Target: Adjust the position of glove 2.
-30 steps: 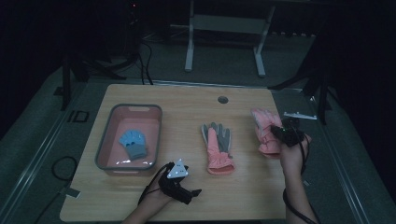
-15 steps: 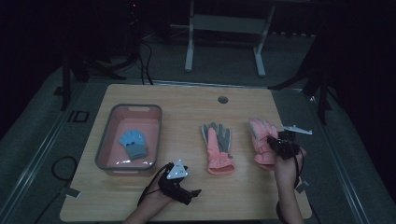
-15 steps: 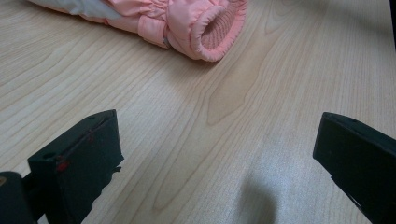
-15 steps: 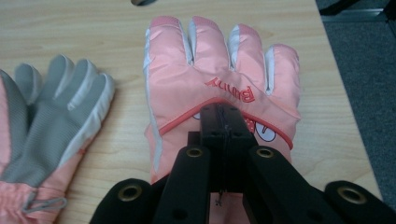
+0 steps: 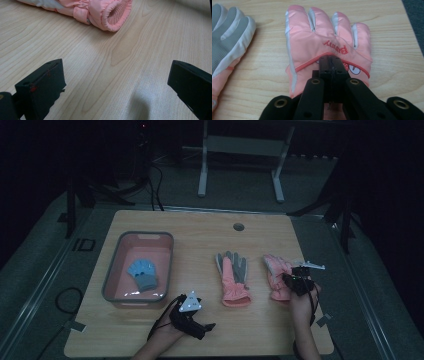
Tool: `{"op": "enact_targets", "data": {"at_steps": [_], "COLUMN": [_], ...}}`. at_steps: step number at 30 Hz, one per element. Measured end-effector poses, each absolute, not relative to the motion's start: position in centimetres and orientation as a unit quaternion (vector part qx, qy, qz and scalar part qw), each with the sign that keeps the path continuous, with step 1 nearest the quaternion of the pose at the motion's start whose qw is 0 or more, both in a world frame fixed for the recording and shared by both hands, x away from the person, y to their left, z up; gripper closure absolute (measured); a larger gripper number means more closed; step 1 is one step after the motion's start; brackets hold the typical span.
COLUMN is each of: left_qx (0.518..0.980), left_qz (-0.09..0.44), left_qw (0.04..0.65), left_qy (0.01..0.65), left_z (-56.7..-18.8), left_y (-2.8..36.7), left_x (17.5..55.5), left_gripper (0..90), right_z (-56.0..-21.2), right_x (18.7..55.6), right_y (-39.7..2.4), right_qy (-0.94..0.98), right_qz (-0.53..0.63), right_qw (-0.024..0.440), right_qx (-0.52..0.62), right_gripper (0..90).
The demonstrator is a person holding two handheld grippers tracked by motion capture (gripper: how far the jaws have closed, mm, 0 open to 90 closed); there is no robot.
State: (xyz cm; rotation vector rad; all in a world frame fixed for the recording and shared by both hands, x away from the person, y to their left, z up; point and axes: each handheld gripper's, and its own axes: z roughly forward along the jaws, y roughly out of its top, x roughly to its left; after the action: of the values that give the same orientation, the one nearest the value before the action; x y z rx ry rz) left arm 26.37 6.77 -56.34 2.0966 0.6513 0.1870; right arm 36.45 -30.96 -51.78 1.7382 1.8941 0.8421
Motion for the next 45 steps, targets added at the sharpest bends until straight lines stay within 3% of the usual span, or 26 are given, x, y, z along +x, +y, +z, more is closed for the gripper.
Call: {"op": "enact_targets", "data": {"at_steps": [4, 11, 21, 28, 30, 35, 42, 45], "left_qx": [0.850, 0.850, 0.851, 0.853, 0.853, 0.853, 0.854, 0.853], "left_qz": [0.075, 0.077, 0.076, 0.075, 0.075, 0.074, 0.076, 0.075], "left_qw": [0.450, 0.450, 0.447, 0.446, 0.445, 0.445, 0.444, 0.445], "left_qy": [0.264, 0.264, 0.263, 0.262, 0.261, 0.262, 0.261, 0.263], "left_z": [-56.4, -56.4, -56.4, -56.4, -56.4, -56.4, -56.4, -56.4], "left_y": [6.7, 6.7, 6.7, 6.6, 6.6, 6.6, 6.6, 6.6], "left_x": [26.4, 26.4, 26.4, 26.5, 26.5, 26.5, 26.4, 26.4], "left_gripper": [1.3, 1.3, 1.3, 1.3, 1.3, 1.3, 1.3, 1.3], "right_z": [-51.7, -50.4, -49.6, -51.9, -52.5, -53.0, -53.0, -52.6], "right_x": [36.6, 36.5, 37.4, 37.7, 37.8, 37.4, 36.4, 36.4], "right_y": [-31.2, -32.3, -34.6, -34.5, -34.4, -33.7, -32.8, -32.9], "right_qy": [0.698, 0.725, 0.751, 0.750, 0.751, 0.759, 0.753, 0.748], "right_qz": [0.303, 0.313, 0.333, 0.321, 0.317, 0.320, 0.319, 0.323], "right_qw": [0.209, 0.212, 0.143, 0.130, 0.136, 0.150, 0.197, 0.192], "right_qx": [0.614, 0.575, 0.552, 0.564, 0.563, 0.546, 0.541, 0.547], "right_gripper": [86.4, 73.0, 57.3, 56.2, 59.1, 78.3, 86.4, 88.1]}}
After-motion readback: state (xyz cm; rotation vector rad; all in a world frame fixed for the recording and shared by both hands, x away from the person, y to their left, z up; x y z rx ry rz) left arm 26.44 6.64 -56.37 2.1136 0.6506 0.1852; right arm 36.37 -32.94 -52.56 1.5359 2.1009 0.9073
